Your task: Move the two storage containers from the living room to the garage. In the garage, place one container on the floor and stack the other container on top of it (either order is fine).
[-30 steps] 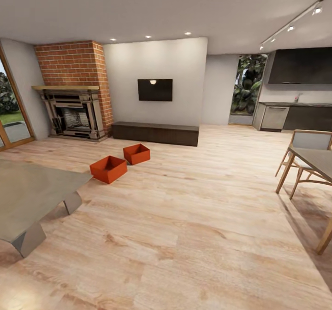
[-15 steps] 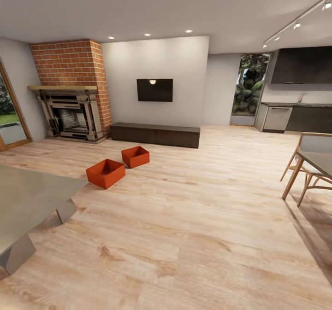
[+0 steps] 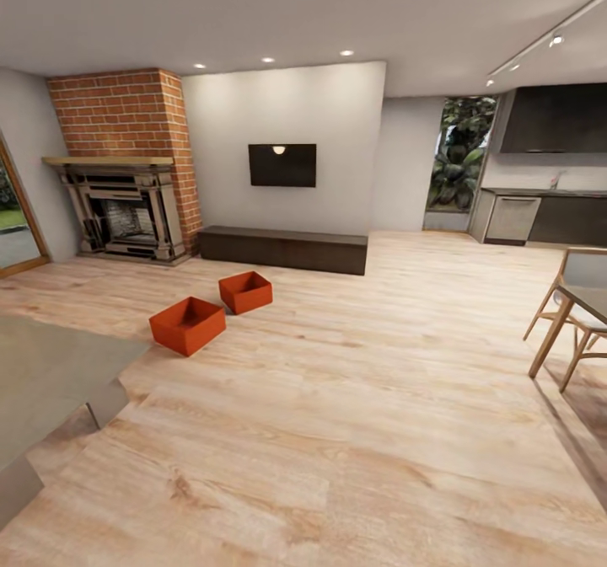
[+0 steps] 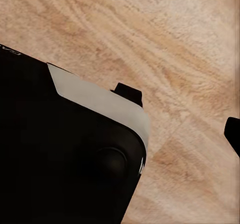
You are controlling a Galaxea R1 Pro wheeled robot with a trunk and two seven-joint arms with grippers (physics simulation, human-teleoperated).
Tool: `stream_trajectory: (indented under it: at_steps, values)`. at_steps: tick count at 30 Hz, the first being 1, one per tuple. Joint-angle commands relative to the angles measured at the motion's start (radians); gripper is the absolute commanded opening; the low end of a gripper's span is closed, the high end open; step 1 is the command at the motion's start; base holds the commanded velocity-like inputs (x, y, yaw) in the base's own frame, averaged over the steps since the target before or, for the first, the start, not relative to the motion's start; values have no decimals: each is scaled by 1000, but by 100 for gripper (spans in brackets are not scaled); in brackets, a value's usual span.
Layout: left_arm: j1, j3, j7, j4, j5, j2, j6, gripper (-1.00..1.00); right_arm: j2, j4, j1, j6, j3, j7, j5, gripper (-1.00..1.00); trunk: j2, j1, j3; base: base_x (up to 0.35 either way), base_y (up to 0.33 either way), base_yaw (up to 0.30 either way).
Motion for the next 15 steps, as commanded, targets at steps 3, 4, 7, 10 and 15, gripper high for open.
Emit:
stream_trajectory:
  at_steps: [3,4,7,10,15]
  values:
    - [0,0,1,-1,8,-1,-1,100,1,2,-1,-6,8,0,-9,100,0,1,-1,322,0,0]
    - [0,0,0,0,8,-1,-1,100,0,2,-1,-6,8,0,-9,100,0,1,-1,322,0,0]
    - [0,0,0,-1,7,0,-1,100,-1,1,-1,-6,10,-1,-9,100,0,1,-1,322,0,0]
    - [0,-1,0,2,6,-3,-1,100,-2,1,-1,-6,9,-1,-9,100,0,1,-1,322,0,0]
    - [0,-1,0,5,7,-3,-1,100,-3,1,-1,-7,10,-6,-5,100,0,1,-1,322,0,0]
